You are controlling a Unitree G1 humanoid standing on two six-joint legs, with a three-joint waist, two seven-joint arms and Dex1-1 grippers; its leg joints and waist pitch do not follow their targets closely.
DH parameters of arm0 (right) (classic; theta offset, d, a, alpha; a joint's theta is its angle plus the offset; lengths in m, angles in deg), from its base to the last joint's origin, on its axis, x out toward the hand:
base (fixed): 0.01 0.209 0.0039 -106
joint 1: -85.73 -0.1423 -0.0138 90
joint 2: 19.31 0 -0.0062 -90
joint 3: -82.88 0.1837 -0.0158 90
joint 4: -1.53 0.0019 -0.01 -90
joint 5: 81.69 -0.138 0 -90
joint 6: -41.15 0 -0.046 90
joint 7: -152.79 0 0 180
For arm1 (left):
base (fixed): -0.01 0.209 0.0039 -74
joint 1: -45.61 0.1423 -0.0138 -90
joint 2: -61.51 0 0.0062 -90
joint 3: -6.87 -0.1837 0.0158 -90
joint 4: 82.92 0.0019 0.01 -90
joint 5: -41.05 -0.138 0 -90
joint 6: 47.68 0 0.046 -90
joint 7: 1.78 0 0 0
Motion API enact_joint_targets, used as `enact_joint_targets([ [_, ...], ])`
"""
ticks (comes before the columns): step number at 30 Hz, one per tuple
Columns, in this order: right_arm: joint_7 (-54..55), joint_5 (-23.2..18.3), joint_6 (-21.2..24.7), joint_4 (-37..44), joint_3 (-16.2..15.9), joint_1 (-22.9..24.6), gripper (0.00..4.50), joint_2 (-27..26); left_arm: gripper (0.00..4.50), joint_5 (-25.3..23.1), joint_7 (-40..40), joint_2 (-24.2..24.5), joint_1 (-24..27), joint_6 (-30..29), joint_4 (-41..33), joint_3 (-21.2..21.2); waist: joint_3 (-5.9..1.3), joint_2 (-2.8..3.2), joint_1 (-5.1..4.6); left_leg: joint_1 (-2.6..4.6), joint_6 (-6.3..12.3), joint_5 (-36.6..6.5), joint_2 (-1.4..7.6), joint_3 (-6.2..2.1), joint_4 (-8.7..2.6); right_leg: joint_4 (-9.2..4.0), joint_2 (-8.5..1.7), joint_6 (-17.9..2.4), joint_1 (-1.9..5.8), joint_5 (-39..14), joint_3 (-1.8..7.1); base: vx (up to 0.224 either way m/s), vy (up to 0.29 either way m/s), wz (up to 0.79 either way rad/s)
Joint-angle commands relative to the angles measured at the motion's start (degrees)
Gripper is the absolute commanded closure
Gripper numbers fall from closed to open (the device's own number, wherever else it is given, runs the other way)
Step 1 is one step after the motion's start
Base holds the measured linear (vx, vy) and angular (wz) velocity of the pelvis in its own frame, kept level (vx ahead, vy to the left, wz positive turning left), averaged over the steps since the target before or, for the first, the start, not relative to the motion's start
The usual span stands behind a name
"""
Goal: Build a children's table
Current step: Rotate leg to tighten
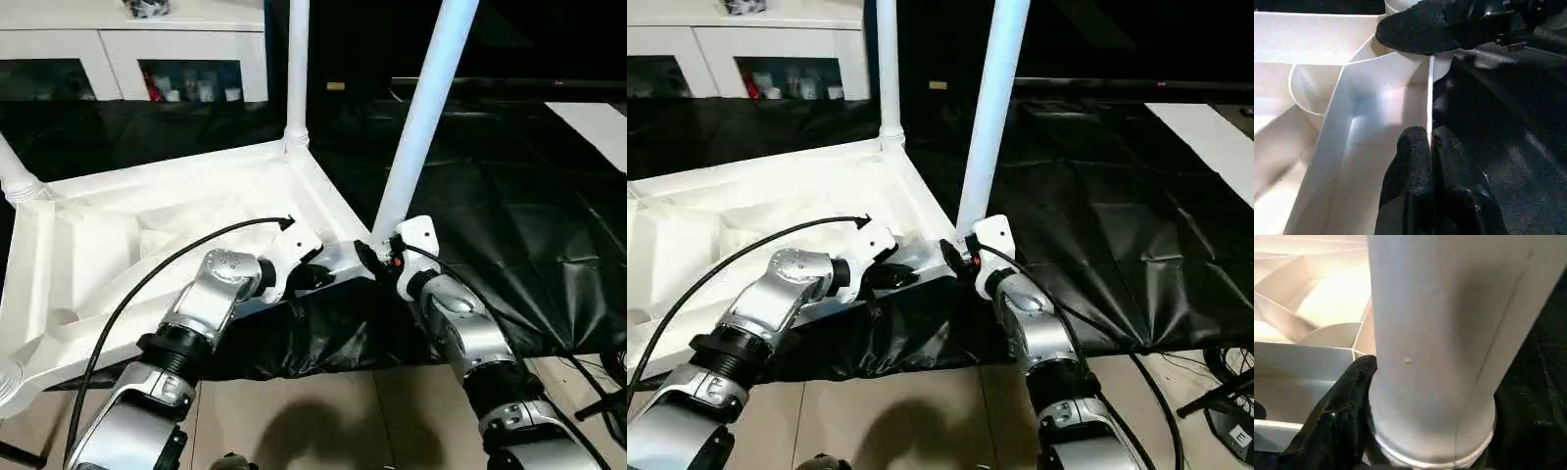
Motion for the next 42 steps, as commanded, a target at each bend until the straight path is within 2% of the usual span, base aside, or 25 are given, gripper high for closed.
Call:
enact_joint_targets([
  [1, -6.94, -0.48, 0.76, 0.99, -5.30, 0.49, 1.04, -3.51, 4.50, 1.71, -2.42, -5.50, -0.47, 2.22, -1.52, -4.96, -3.27, -0.18, -0.18, 0.60, 0.50, -21.46, 0.72, -0.27, -4.07, -5.45, -2.30, -8.42, 1.78, -21.21, 1.94, 0.000, 0.000, 0.00],
  [3, -8.76, -0.05, 0.07, 1.88, -6.08, 1.02, 0.83, -1.78, 4.50, 1.74, -3.88, -4.68, -0.35, 2.83, -1.88, -4.94, -3.28, 0.03, -0.11, 0.67, 0.57, -21.34, 0.75, -0.24, -4.05, -5.42, -2.25, -8.75, 1.73, -20.12, 1.97, 0.000, 0.000, 0.00],
  [6, -16.86, -1.28, 0.25, 5.82, -7.39, 3.15, 0.83, 3.52, 4.50, 2.56, -8.88, -1.63, -0.05, 4.67, -2.84, -5.31, -3.46, 0.02, 0.43, 0.89, 1.88, -19.40, 0.81, 0.08, -3.76, -5.19, -2.17, -10.53, 1.83, -15.00, 2.15, 0.000, 0.000, 0.00],
  [7, -18.24, -1.45, 0.25, 6.45, -7.57, 3.48, 0.83, 4.45, 4.50, 2.71, -9.89, -1.05, 0.03, 4.88, -3.04, -5.40, -3.53, -0.06, 0.50, 0.85, 2.10, -19.01, 0.87, 0.11, -3.72, -5.06, -2.21, -10.79, 1.95, -14.39, 2.16, 0.000, 0.000, 0.00],
  [8, -20.19, -1.80, 0.53, 7.15, -7.54, 3.82, 0.83, 5.56, 4.50, 2.85, -11.24, -0.29, 0.10, 5.48, -3.19, -5.48, -3.43, -0.15, 0.45, 0.38, 2.57, -17.97, 0.75, 0.09, -3.76, -4.92, -2.24, -10.96, 2.20, -13.85, 2.11, 0.000, 0.000, 0.00],
  [10, -26.35, -2.96, 1.12, 9.36, -7.88, 4.92, 0.83, 8.93, 4.50, 3.17, -14.76, 1.94, 0.20, 6.69, -3.46, -5.66, -3.76, -0.05, 0.55, 0.26, 2.93, -16.17, 0.77, 0.05, -3.62, -4.69, -2.25, -11.37, 2.49, -11.82, 2.02, 0.000, 0.000, 0.00],
  [12, -31.86, -3.87, 1.82, 11.58, -8.51, 5.97, 0.83, 11.81, 4.50, 3.26, -17.55, 3.78, 0.11, 7.61, -3.42, -5.80, -3.63, -0.02, 0.48, 0.15, 3.78, -15.69, 0.84, 0.11, -3.59, -4.46, -2.10, -12.45, 2.51, -9.71, 1.96, 0.000, 0.000, 0.00],
  [15, -38.42, -4.37, 3.10, 13.76, -10.00, 7.05, 0.83, 15.63, 4.50, 3.09, -20.36, 5.77, -0.75, 9.14, -1.93, -5.36, -3.50, -0.06, 0.62, 0.19, 3.76, -16.55, 1.05, 0.14, -3.68, -4.58, -2.19, -12.83, 2.41, -11.56, 1.86, 0.000, 0.000, 0.00],
  [18, -40.78, -4.41, 3.54, 14.41, -10.77, 7.37, 0.83, 16.97, 4.50, 3.15, -21.99, 6.60, -1.19, 9.78, -1.26, -5.36, -3.30, -0.02, 0.70, 0.34, 2.81, -19.01, 1.17, 0.02, -3.92, -4.95, -2.38, -11.95, 2.23, -16.28, 1.87, 0.000, 0.000, 0.00],
  [20, -43.64, -4.19, 3.90, 15.06, -11.84, 7.46, 0.83, 18.43, 4.50, 3.37, -25.03, 7.88, -2.01, 10.84, -0.15, -5.74, -3.24, -0.24, 0.75, 0.40, 2.40, -19.73, 1.12, -0.04, -4.00, -5.12, -2.40, -11.31, 2.14, -18.46, 1.88, 0.000, 0.000, 0.00],
  [23, -44.40, -4.31, 4.05, 15.33, -12.07, 7.44, 1.18, 18.70, 4.50, 3.52, -25.42, 8.09, -2.30, 11.18, 0.30, -5.75, -3.26, -0.30, 0.73, 0.43, 2.08, -19.85, 1.21, -0.08, -4.04, -5.09, -2.52, -11.37, 2.03, -18.20, 1.97, 0.000, 0.000, 0.00],
  [28, -45.92, -4.46, 5.16, 16.02, -12.56, 6.58, 1.59, 18.68, 4.50, 3.25, -26.83, 8.60, -4.07, 12.62, 2.96, -5.43, -3.44, -0.42, 0.94, 0.31, 2.42, -17.55, 1.17, 0.06, -3.88, -4.70, -2.49, -12.43, 2.17, -14.78, 1.98, 0.000, 0.000, 0.00],
  [34, -42.44, -4.86, 5.36, 15.24, -11.50, 6.88, 1.73, 15.65, 4.50, 4.29, -25.00, 7.85, -3.58, 11.45, 2.55, -4.06, -3.37, -0.43, 0.92, 0.34, 1.81, -18.71, 1.28, -0.05, -4.07, -4.84, -2.68, -12.17, 2.08, -17.17, 1.95, 0.000, 0.000, 0.00],
  [37, -34.32, -3.73, 4.81, 12.71, -9.45, 6.01, 1.73, 12.17, 4.50, 4.06, -19.01, 5.81, -3.66, 9.69, 2.92, -2.22, -3.36, -0.53, 0.73, 0.38, 1.06, -19.85, 1.26, -0.13, -4.17, -5.04, -2.79, -11.58, 1.99, -19.21, 1.95, 0.000, 0.000, 0.00],
  [38, -31.92, -3.29, 4.55, 11.82, -8.91, 5.62, 1.74, 11.23, 4.50, 3.99, -17.24, 5.16, -3.81, 9.12, 3.14, -1.67, -3.24, -0.39, 0.58, 0.50, 0.33, -20.59, 1.22, -0.18, -4.26, -5.18, -2.82, -11.33, 1.71, -20.63, 1.94, 0.000, 0.000, 0.00],
  [39, -22.05, -1.54, 4.17, 7.60, -7.04, 3.58, 1.74, 7.71, 4.50, 2.94, -11.99, 3.26, -4.09, 7.63, 3.26, -1.03, -3.35, -0.44, 0.38, 0.55, -0.43, -21.24, 1.21, -0.35, -4.29, -5.21, -2.96, -10.91, 1.75, -22.10, 1.87, 0.000, 0.000, 0.00],
  [40, -22.05, -1.54, 4.17, 7.60, -7.04, 3.58, 1.74, 7.71, 4.50, 2.94, -11.99, 3.26, -4.09, 7.63, 3.26, -1.03, -3.17, -0.42, 0.00, 0.50, -0.90, -21.66, 1.18, -0.36, -4.38, -5.23, -2.87, -10.82, 1.56, -22.81, 1.87, 0.000, 0.000, 0.00],
  [41, -15.48, -0.81, 4.29, 4.70, -5.69, 2.09, 1.74, 5.26, 4.50, 2.25, -8.19, 1.70, -4.33, 6.70, 3.42, -0.61, -3.29, -0.50, -0.31, 0.32, -1.40, -22.15, 1.06, -0.63, -4.45, -5.35, -2.95, -9.91, 1.94, -24.43, 1.67, 0.000, 0.000, 0.00],
  [42, -10.84, -0.49, 4.50, 2.69, -4.64, 1.02, 1.75, 3.49, 4.50, 1.96, -5.41, 0.38, -4.54, 6.24, 3.67, -0.17, -3.27, -0.45, -0.49, 0.31, -1.57, -21.66, 1.05, -0.61, -4.55, -5.42, -2.94, -9.58, 1.77, -24.35, 1.73, 0.000, 0.000, 0.00],
])
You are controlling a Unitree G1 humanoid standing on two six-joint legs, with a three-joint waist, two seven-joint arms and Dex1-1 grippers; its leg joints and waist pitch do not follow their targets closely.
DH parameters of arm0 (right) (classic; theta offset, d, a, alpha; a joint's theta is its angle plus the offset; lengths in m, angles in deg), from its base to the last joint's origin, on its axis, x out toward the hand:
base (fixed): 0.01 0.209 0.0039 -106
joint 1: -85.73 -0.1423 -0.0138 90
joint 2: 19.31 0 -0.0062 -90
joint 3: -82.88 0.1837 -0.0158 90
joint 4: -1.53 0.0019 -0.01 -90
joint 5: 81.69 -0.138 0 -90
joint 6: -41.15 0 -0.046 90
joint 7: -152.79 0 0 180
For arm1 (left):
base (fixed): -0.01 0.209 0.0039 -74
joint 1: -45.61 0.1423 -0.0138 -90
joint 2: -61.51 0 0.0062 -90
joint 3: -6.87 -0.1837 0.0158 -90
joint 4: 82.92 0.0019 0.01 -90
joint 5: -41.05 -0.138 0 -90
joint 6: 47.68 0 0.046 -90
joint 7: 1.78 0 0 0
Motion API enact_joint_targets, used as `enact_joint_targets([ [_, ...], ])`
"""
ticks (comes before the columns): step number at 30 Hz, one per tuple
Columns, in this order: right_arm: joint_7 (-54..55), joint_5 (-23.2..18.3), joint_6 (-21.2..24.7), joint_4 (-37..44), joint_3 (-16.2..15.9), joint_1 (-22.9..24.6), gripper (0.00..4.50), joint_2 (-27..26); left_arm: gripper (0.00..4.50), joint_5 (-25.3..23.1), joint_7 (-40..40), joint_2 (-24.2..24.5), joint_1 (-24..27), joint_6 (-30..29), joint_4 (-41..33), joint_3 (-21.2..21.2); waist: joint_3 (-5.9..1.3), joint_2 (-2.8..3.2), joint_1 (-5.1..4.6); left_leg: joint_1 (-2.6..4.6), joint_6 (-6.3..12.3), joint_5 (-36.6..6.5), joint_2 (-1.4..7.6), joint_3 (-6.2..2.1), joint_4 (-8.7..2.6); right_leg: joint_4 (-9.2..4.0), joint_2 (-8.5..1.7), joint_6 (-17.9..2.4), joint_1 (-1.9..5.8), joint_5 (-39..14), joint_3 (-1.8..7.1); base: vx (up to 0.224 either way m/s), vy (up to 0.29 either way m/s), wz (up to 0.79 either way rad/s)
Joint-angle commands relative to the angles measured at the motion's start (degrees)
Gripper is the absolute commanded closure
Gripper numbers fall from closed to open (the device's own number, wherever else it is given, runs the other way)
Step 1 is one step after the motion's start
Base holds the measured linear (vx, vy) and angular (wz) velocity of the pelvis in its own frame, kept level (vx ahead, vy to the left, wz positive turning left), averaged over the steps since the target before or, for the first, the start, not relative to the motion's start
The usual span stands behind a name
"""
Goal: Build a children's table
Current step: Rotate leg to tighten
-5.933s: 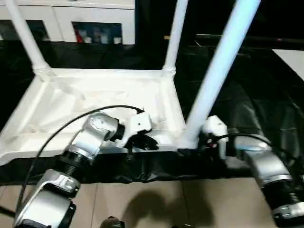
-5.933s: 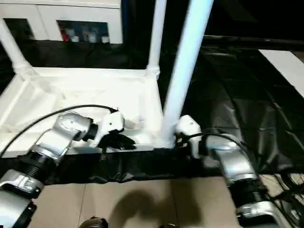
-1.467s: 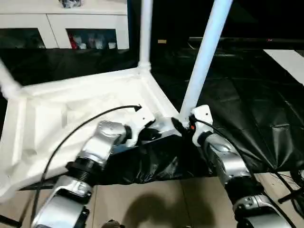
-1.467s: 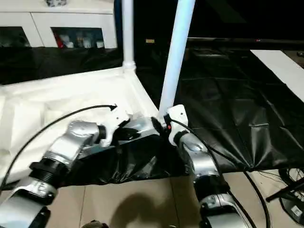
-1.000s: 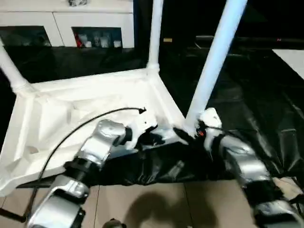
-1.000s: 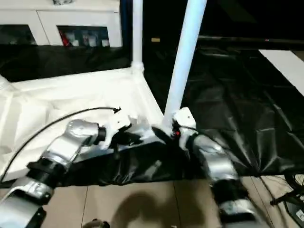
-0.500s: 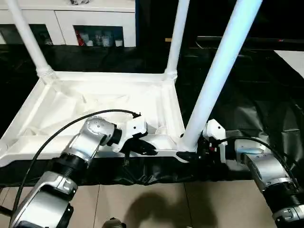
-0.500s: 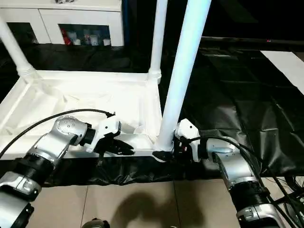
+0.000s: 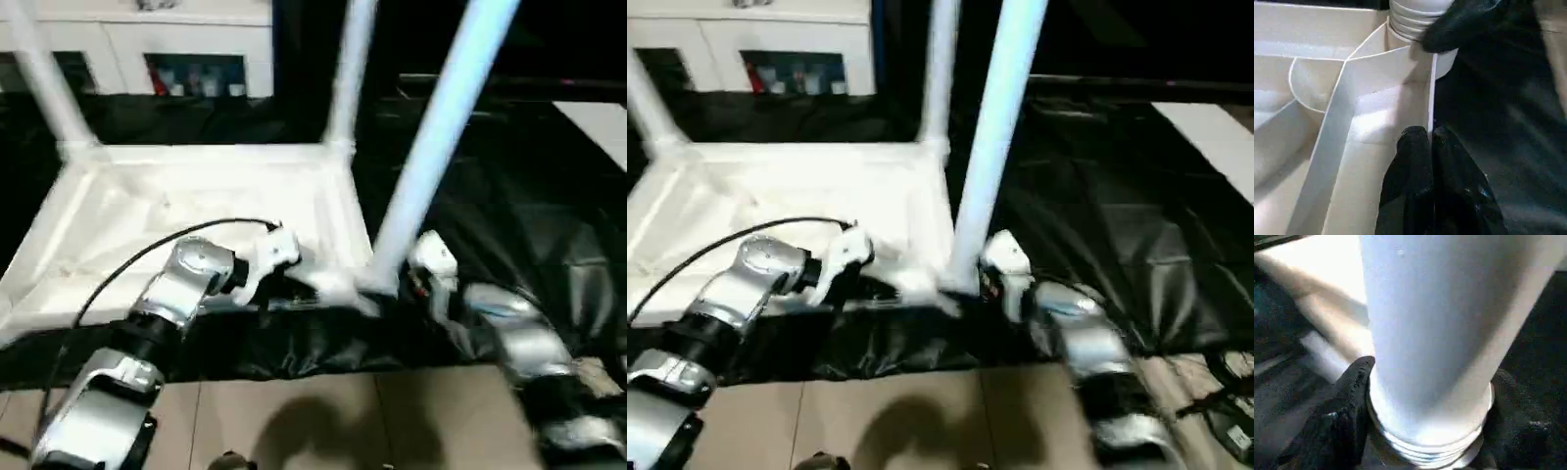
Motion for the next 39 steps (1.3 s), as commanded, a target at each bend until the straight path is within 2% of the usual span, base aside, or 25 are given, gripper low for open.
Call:
enact_joint_targets([
  [1, 8.43, 1.90, 0.69, -3.98, -1.58, -1.65, 1.75, -4.31, 4.50, 1.23, 5.85, -5.41, -1.73, -0.42, -1.18, 0.09, -3.55, -0.20, -0.16, 0.72, -1.53, -21.56, 0.94, -0.41, -4.21, -5.37, -2.79, -9.64, 2.02, -23.24, 1.94, 0.000, 0.000, 0.00],
  [4, 18.36, 3.15, 0.86, -7.99, -0.39, -4.06, 1.75, -8.72, 4.50, 0.99, 11.27, -9.16, -1.82, -1.11, -0.89, 0.55, -3.75, -0.09, -0.24, 0.86, -1.09, -20.18, 0.91, -0.13, -4.00, -5.15, -2.66, -10.51, 1.91, -19.42, 2.15, 0.000, 0.000, 0.00],
  [6, 20.50, 3.21, -0.49, -9.07, 0.17, -4.94, 1.75, -10.49, 4.50, 0.56, 12.06, -10.64, -1.39, -0.12, -1.12, -0.40, -3.89, -0.16, -0.08, 0.72, -0.39, -18.51, 0.82, 0.04, -3.90, -5.03, -2.61, -10.66, 2.09, -16.90, 2.22, 0.000, 0.000, 0.00],
  [7, 20.63, 3.24, -0.82, -9.28, 0.37, -5.07, 1.40, -10.79, 4.50, 0.49, 12.01, -10.83, -1.28, -0.10, -1.25, -0.62, -3.97, -0.11, 0.07, 0.76, 0.05, -17.63, 0.82, 0.16, -3.82, -4.93, -2.54, -10.73, 2.15, -15.17, 2.24, 0.000, 0.000, 0.00],
  [8, 20.72, 3.27, -1.03, -9.42, 0.50, -5.15, 1.40, -10.97, 4.50, 0.45, 11.97, -10.93, -1.21, -0.09, -1.33, -0.75, -4.00, -0.08, 0.15, 0.75, 0.27, -17.28, 0.81, 0.20, -3.77, -4.87, -2.56, -10.84, 2.18, -14.48, 2.24, 0.000, 0.000, 0.00],
  [9, 19.71, 3.25, -2.05, -9.30, 0.48, -5.08, 1.19, -10.98, 4.50, 0.64, 10.85, -10.99, -0.88, 0.27, -1.85, -1.17, -4.05, -0.28, 0.26, 0.59, 0.67, -16.39, 0.78, 0.19, -3.76, -4.69, -2.53, -10.92, 2.40, -13.51, 2.19, 0.000, 0.000, 0.00],
  [10, 17.99, 2.44, -3.09, -9.30, 0.93, -5.08, 1.03, -10.94, 4.50, 0.73, 9.05, -10.90, -0.39, 0.93, -2.73, -1.72, -4.08, -0.23, 0.36, 0.49, 0.87, -15.69, 0.78, 0.24, -3.73, -4.62, -2.54, -10.94, 2.47, -12.80, 2.20, 0.000, 0.000, 0.00],
  [12, 16.31, 1.72, -3.53, -9.03, 1.34, -4.95, 0.95, -10.46, 4.50, 0.92, 7.11, -10.29, 0.03, 1.81, -3.49, -2.32, -4.12, -0.10, 0.42, 0.50, 1.25, -15.28, 0.83, 0.26, -3.70, -4.56, -2.53, -11.21, 2.53, -11.92, 2.21, 0.000, 0.000, 0.00],
  [16, 10.60, 1.92, -4.23, -6.67, -0.40, -3.44, 0.54, -6.88, 4.50, 1.86, 1.21, -7.56, 1.14, 3.01, -5.27, -3.38, -4.22, 0.02, 0.72, 0.56, 1.80, -14.24, 0.91, 0.31, -3.62, -4.25, -2.39, -12.32, 2.74, -8.77, 2.20, 0.000, 0.000, 0.00],
  [18, 3.38, 1.21, -4.44, -3.44, -2.25, -1.32, 0.54, -3.23, 4.50, 2.09, -2.83, -5.21, 1.59, 3.85, -5.86, -4.00, -4.09, 0.08, 0.79, 0.49, 2.28, -14.96, 0.89, 0.31, -3.66, -4.38, -2.38, -12.19, 2.85, -9.06, 2.16, 0.000, 0.000, 0.00],
  [20, 1.87, 0.96, -4.53, -2.81, -2.51, -0.89, 0.54, -2.57, 4.50, 2.08, -3.44, -4.80, 1.62, 3.96, -5.86, -4.06, -4.01, 0.01, 0.75, 0.51, 2.35, -15.66, 0.90, 0.27, -3.75, -4.47, -2.39, -11.92, 2.83, -10.78, 2.17, 0.000, 0.000, 0.00],
  [22, -5.15, -0.40, -4.03, 0.28, -3.51, 1.03, 0.54, 0.55, 4.50, 2.07, -5.74, -3.07, 1.52, 4.51, -5.46, -4.10, -3.95, 0.09, 0.78, 0.57, 2.15, -16.43, 0.95, 0.24, -3.75, -4.61, -2.42, -11.92, 2.81, -11.97, 2.19, 0.000, 0.000, 0.00],
  [24, -13.54, -1.92, -2.91, 3.81, -4.72, 3.07, 0.54, 4.34, 4.50, 1.91, -8.64, -1.08, 1.37, 5.02, -5.10, -4.10, -3.96, 0.04, 1.09, 0.61, 2.93, -16.78, 1.05, 0.27, -3.66, -4.62, -2.37, -12.03, 2.85, -11.76, 2.24, 0.000, 0.000, 0.00],
  [26, -14.51, -2.09, -2.77, 4.21, -4.88, 3.28, 0.54, 4.83, 4.50, 1.91, -9.00, -0.83, 1.33, 5.06, -5.05, -4.09, -3.92, 0.03, 1.11, 0.56, 2.81, -16.90, 1.15, 0.22, -3.75, -4.51, -2.40, -12.56, 2.76, -11.75, 2.15, 0.000, 0.000, 0.00],
  [27, -20.88, -3.30, -1.68, 6.80, -6.03, 4.28, 0.54, 8.22, 4.50, 2.21, -12.09, 1.05, 0.96, 5.35, -4.81, -4.04, -3.71, -0.04, 1.18, 0.55, 2.65, -17.62, 1.05, 0.23, -3.78, -4.73, -2.37, -12.37, 2.72, -13.46, 2.08, 0.000, 0.000, 0.00],
  [29, -22.48, -3.73, -1.19, 7.41, -6.26, 4.43, 0.54, 8.99, 4.50, 2.32, -13.12, 1.59, 0.87, 5.28, -4.83, -4.12, -3.72, -0.14, 1.42, 0.66, 2.75, -18.23, 1.20, 0.31, -3.75, -4.80, -2.46, -11.98, 2.63, -15.07, 2.19, 0.000, 0.000, 0.00],
  [32, -25.62, -4.58, 0.01, 8.34, -6.86, 4.44, 0.88, 10.12, 4.50, 2.71, -16.49, 3.01, 0.65, 4.84, -5.15, -4.75, -3.72, -0.15, 1.56, 0.60, 2.41, -18.00, 1.27, 0.19, -3.84, -4.72, -2.55, -12.07, 2.57, -15.69, 2.12, 0.000, 0.000, 0.00],
  [39, -27.43, -3.49, 0.31, 9.07, -8.25, 4.29, 1.43, 10.71, 4.50, 2.70, -17.97, 3.62, -0.44, 5.89, -3.11, -4.84, -3.82, -0.14, 1.91, 0.70, 2.15, -16.70, 1.23, 0.27, -3.69, -4.50, -2.55, -12.86, 2.49, -13.60, 2.15, 0.000, 0.000, 0.00],
])
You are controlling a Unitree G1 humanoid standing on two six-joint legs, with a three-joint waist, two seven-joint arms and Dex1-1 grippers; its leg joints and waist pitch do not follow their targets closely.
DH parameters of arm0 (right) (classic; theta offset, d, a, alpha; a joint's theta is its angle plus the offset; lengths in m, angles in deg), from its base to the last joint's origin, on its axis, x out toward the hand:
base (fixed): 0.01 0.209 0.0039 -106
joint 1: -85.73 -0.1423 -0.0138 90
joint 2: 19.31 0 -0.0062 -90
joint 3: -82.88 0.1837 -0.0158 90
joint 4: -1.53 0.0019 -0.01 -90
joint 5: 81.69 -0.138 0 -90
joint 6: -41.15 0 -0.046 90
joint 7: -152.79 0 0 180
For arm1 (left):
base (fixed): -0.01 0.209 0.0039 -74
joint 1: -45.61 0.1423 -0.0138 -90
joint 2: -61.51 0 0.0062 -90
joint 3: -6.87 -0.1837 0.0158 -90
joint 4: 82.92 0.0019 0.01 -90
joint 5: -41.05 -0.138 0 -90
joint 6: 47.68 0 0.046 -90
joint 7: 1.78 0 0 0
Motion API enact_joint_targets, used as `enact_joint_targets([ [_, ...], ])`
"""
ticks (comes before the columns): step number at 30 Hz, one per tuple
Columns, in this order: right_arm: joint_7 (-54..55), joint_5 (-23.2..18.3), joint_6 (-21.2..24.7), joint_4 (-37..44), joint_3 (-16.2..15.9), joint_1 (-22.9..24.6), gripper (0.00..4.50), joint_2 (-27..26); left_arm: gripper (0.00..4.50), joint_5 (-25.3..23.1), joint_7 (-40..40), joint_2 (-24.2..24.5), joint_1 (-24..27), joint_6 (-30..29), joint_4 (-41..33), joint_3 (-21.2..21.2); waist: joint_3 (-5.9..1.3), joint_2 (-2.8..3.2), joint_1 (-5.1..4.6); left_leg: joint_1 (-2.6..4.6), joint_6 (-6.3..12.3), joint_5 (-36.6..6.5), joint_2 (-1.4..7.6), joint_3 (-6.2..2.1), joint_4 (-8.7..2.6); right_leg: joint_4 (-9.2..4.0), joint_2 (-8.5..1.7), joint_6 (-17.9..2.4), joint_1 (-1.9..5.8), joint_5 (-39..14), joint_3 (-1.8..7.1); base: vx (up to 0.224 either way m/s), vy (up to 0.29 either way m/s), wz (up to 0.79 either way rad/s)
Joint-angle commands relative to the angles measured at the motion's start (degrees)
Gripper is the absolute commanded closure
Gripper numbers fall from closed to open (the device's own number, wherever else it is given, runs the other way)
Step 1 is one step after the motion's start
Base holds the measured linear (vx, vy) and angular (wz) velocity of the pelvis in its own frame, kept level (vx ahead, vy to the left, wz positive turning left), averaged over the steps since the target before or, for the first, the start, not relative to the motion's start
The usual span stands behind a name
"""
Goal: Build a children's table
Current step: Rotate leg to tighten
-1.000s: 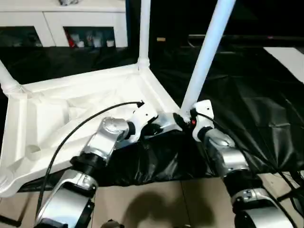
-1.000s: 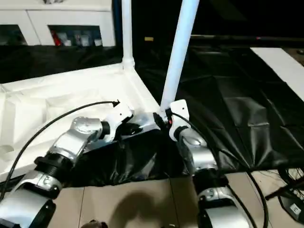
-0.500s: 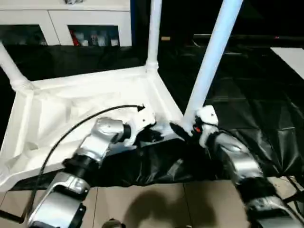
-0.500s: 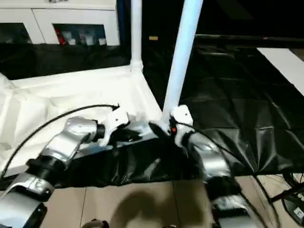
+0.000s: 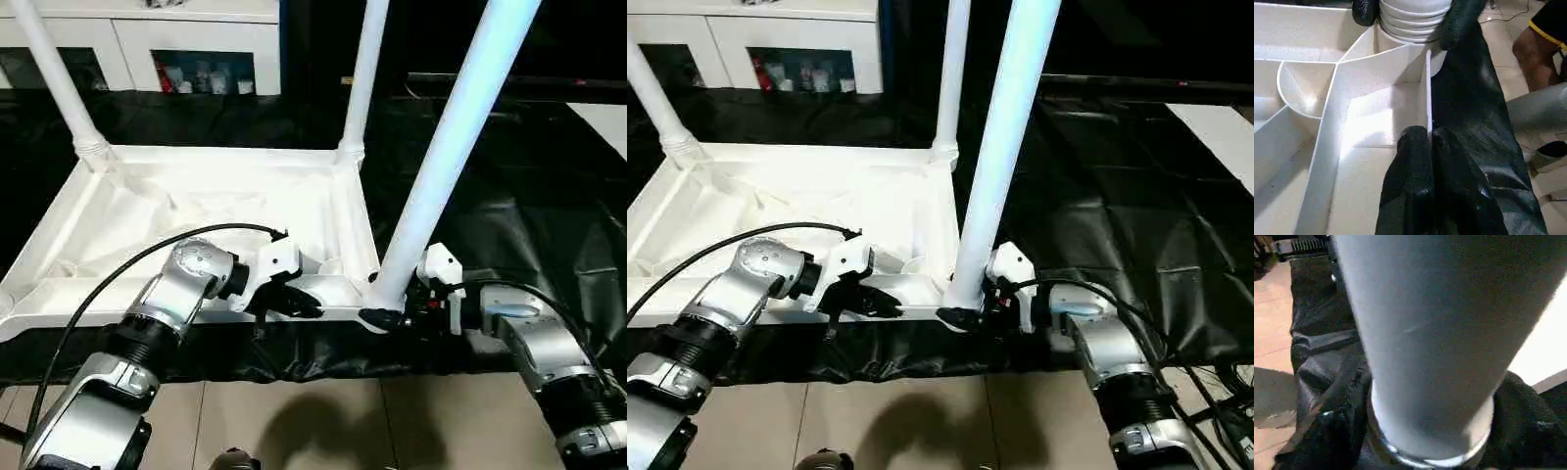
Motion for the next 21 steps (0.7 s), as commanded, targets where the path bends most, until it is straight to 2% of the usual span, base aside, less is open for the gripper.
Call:
enact_joint_targets([
  [1, -0.94, 0.53, 0.28, 0.84, -2.61, 0.08, 1.56, -0.81, 4.50, 0.50, -1.19, -1.03, -1.82, 1.20, -0.47, -1.63, -3.83, -0.25, -0.04, 0.77, 2.20, -16.50, 1.20, 0.19, -3.39, -4.47, -2.58, -12.74, 2.56, -13.46, 2.15, 0.000, 0.000, 0.00],
  [4, 0.00, 0.22, 0.66, 1.47, -2.42, 0.53, 1.70, -1.62, 4.50, 0.81, 0.19, -1.51, -1.53, 1.21, -0.58, -1.08, -3.77, -0.23, -0.06, 0.72, 2.19, -16.69, 1.20, 0.17, -3.43, -4.50, -2.62, -12.70, 2.56, -13.88, 2.13, 0.000, 0.000, 0.00],
  [8, 6.17, -1.12, 0.48, 0.89, 0.48, 0.45, 1.74, -5.61, 4.50, 2.19, 4.04, -3.99, -0.73, 0.92, -1.29, 0.88, -3.70, -0.21, -0.16, 0.77, 1.52, -17.56, 1.22, 0.06, -3.57, -4.68, -2.74, -12.14, 2.41, -15.72, 2.18, 0.000, 0.000, 0.00],
  [9, 8.46, -1.07, 0.53, 0.34, 1.13, 0.25, 1.74, -6.87, 4.50, 2.47, 5.79, -5.02, -0.57, 0.29, -1.58, 1.49, -3.45, -0.04, -0.33, 0.70, 1.09, -18.20, 1.18, -0.01, -3.68, -4.73, -2.72, -11.96, 2.26, -16.38, 2.16, 0.000, 0.000, 0.00],
  [12, 18.67, 1.65, -0.78, -3.12, 2.50, -0.75, 1.75, -10.89, 4.50, 1.67, 12.27, -8.29, -0.36, -1.23, -1.65, 2.36, -3.52, -0.19, -0.67, 0.86, 0.13, -18.89, 1.15, -0.10, -3.80, -4.91, -2.74, -11.29, 2.21, -18.03, 2.14, 0.000, 0.000, 0.00],
  [13, 18.67, 1.65, -0.78, -3.12, 2.50, -0.75, 1.75, -10.89, 4.50, 1.67, 12.27, -8.29, -0.36, -1.23, -1.65, 2.36, -3.57, -0.19, -0.71, 0.79, 0.06, -18.65, 1.13, -0.14, -3.77, -4.84, -2.74, -11.21, 2.26, -17.65, 2.15, 0.000, 0.000, 0.00],
  [14, 21.02, 2.14, -0.77, -3.92, 2.81, -0.97, 1.76, -11.84, 4.50, 1.36, 13.86, -9.03, -0.34, -1.56, -1.62, 2.49, -3.58, -0.52, -1.02, 0.71, 0.34, -18.48, 1.02, -0.06, -3.75, -4.91, -2.65, -11.07, 2.34, -17.20, 2.15, 0.000, 0.000, 0.00],
  [19, 41.33, 6.06, -0.10, -12.23, 5.97, -3.79, 1.76, -19.30, 4.50, -0.82, 23.78, -14.87, -0.57, -3.15, -0.98, 2.15, -3.43, -0.28, -1.75, 0.65, 0.10, -17.58, 0.87, 0.02, -3.80, -5.15, -2.67, -10.00, 2.14, -18.75, 2.25, 0.000, 0.000, 0.00],
  [21, 43.75, 5.67, -0.62, -13.51, 7.03, -4.58, 1.76, -21.09, 4.50, -1.27, 24.77, -15.89, -0.22, -3.64, -1.55, 1.56, -3.51, -0.30, -1.76, 0.70, 0.13, -17.75, 0.82, 0.01, -3.78, -5.21, -2.60, -9.59, 2.17, -19.07, 2.21, 0.000, 0.000, 0.00],
])
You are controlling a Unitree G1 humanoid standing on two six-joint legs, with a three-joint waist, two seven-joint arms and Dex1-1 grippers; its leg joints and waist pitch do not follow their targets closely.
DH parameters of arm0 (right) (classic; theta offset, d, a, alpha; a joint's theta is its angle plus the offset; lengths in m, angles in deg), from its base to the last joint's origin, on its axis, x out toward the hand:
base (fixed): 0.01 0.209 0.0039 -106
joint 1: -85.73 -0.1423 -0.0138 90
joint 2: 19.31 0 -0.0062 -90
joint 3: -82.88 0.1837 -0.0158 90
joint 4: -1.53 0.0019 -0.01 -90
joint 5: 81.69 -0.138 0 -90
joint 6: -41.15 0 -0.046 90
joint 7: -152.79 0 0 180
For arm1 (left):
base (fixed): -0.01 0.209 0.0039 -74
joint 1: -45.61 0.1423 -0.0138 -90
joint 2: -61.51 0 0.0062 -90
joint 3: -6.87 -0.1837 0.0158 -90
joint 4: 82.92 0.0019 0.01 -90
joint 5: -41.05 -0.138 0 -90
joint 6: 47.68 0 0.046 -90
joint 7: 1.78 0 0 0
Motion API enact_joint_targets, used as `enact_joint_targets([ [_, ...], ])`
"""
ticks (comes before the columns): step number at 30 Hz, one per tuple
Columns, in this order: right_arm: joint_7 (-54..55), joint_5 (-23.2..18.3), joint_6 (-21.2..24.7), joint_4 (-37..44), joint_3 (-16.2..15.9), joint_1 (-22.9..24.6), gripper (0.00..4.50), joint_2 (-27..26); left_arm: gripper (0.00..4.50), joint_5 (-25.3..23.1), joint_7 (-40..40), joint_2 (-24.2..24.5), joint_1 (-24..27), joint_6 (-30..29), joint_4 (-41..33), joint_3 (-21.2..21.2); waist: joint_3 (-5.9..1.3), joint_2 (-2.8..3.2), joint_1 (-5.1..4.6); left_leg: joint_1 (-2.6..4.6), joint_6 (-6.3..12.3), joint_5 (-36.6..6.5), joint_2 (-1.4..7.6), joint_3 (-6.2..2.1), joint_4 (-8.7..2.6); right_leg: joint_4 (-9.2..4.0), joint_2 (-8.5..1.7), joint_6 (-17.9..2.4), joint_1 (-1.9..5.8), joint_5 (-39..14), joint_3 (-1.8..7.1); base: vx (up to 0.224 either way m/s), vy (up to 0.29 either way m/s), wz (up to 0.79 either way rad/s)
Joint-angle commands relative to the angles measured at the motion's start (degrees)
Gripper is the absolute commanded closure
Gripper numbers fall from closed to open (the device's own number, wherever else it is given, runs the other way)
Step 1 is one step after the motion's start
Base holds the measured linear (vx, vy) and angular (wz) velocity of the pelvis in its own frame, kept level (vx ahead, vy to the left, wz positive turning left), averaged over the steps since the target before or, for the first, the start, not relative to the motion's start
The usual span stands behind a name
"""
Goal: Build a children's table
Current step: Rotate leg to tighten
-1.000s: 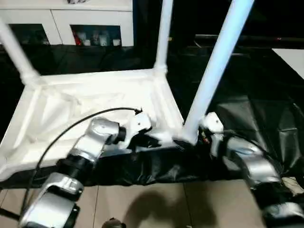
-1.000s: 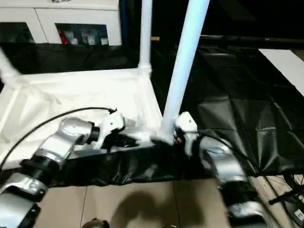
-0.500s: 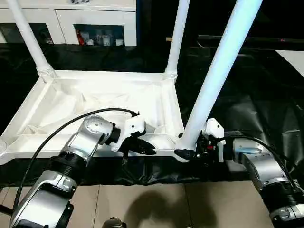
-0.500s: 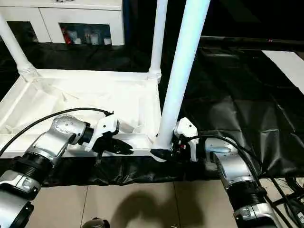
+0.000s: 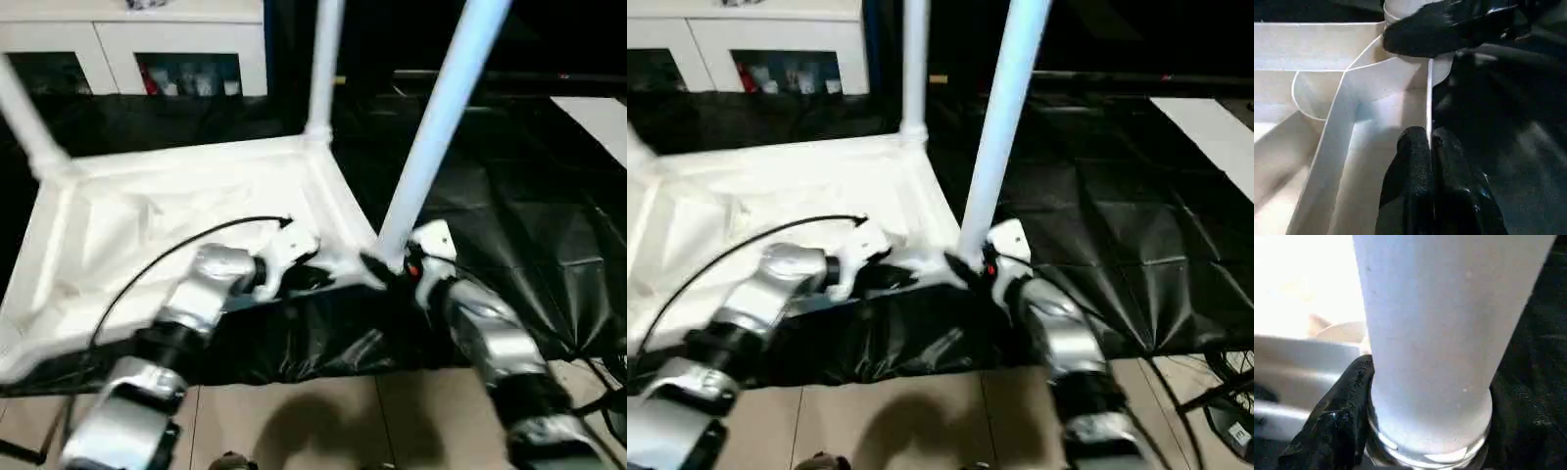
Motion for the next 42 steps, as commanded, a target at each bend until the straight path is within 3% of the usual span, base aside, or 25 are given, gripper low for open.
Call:
enact_joint_targets([
  [1, 1.97, 0.15, 0.28, -3.81, -2.21, -0.50, 1.76, -5.14, 4.50, 2.88, -0.60, -6.06, 0.13, 0.95, -3.23, -3.20, -3.39, -0.15, -0.09, 0.58, 0.15, -18.03, 0.89, -0.04, -3.67, -5.24, -2.60, -9.73, 2.06, -18.96, 2.18, 0.000, 0.000, 0.00],
  [2, 0.77, -1.23, 0.05, -3.31, -1.53, -0.54, 1.20, -5.63, 4.50, 3.08, -1.23, -6.12, 0.52, 0.87, -3.78, -3.40, -3.40, -0.24, -0.06, 0.58, 0.19, -18.42, 0.86, -0.05, -3.69, -5.34, -2.58, -9.48, 2.07, -19.10, 2.15, 0.000, 0.000, 0.00],
  [6, -4.45, -4.38, 0.36, -0.89, -0.49, -0.07, 0.86, -5.26, 4.50, 3.73, -4.24, -5.01, 1.81, 1.51, -5.30, -3.88, -3.52, -0.11, 0.08, 0.51, 1.43, -17.63, 1.00, 0.01, -3.64, -5.00, -2.36, -10.37, 2.32, -14.77, 2.20, 0.000, 0.000, 0.00],
  [8, -8.32, -3.85, -0.24, 1.01, -2.03, 0.43, 0.59, -2.72, 4.50, 4.33, -7.21, -3.24, 2.21, 1.97, -5.86, -3.98, -3.57, -0.03, 0.18, 0.44, 1.83, -16.29, 0.95, 0.10, -3.57, -4.81, -2.28, -11.03, 2.46, -12.39, 2.18, 0.000, 0.000, 0.00],
  [11, -12.40, -3.93, 0.29, 2.44, -2.72, 0.84, 0.55, -0.33, 4.50, 4.57, -9.87, -1.33, 2.20, 2.53, -6.29, -4.17, -3.50, 0.03, 0.25, 0.20, 2.49, -15.00, 0.88, 0.13, -3.48, -4.57, -2.31, -11.67, 2.65, -10.68, 2.11, 0.000, 0.000, 0.00],
  [14, -18.22, -4.60, 1.38, 4.10, -3.64, 1.57, 0.55, 2.33, 4.50, 4.72, -12.04, 0.49, 2.01, 2.68, -6.50, -4.24, -3.36, -0.02, 0.37, 0.40, 2.52, -16.52, 0.95, 0.12, -3.56, -4.92, -2.34, -11.25, 2.61, -13.56, 2.13, 0.000, 0.000, 0.00],
  [19, -34.59, -4.67, 1.97, 9.11, -8.85, 4.70, 0.55, 10.95, 4.50, 5.09, -18.93, 4.39, 1.11, 2.97, -5.75, -4.02, -3.35, -0.05, 0.52, 0.44, 3.05, -16.74, 1.15, 0.11, -3.53, -4.88, -2.29, -11.47, 2.60, -13.06, 2.15, 0.000, 0.000, 0.00],
  [23, -40.22, -4.57, 2.43, 10.98, -10.61, 5.42, 0.55, 14.09, 4.50, 5.41, -22.22, 6.27, 0.49, 3.21, -5.24, -4.45, -3.31, -0.13, 0.67, 0.35, 3.46, -16.40, 1.21, 0.16, -3.46, -4.74, -2.35, -12.65, 2.62, -12.70, 2.02, 0.000, 0.000, 0.00],
  [28, -45.44, -4.61, 3.87, 12.43, -12.68, 4.95, 0.97, 16.81, 4.50, 5.47, -25.96, 8.33, -0.46, 3.00, -4.20, -5.01, -3.25, -0.27, 0.84, 0.46, 3.27, -16.18, 1.28, 0.20, -3.44, -4.72, -2.42, -12.90, 2.48, -13.56, 2.06, 0.000, 0.000, 0.00],
  [35, -46.94, -4.42, 4.22, 12.77, -13.31, 4.46, 1.57, 16.73, 4.50, 5.79, -26.93, 8.92, -0.91, 3.02, -3.73, -4.89, -3.39, -0.27, 1.20, 0.39, 3.13, -15.39, 1.31, 0.15, -3.37, -4.48, -2.55, -13.53, 2.59, -12.24, 2.02, 0.000, 0.000, 0.00],
  [42, -43.03, -5.78, 4.27, 12.76, -11.98, 6.06, 1.78, 13.54, 4.50, 6.22, -20.85, 6.73, 0.10, 1.91, -4.13, -2.57, -3.38, -0.37, 1.28, 0.38, 2.90, -15.61, 1.33, 0.12, -3.40, -4.54, -2.67, -13.33, 2.54, -12.93, 2.04, 0.000, 0.000, 0.00],
])
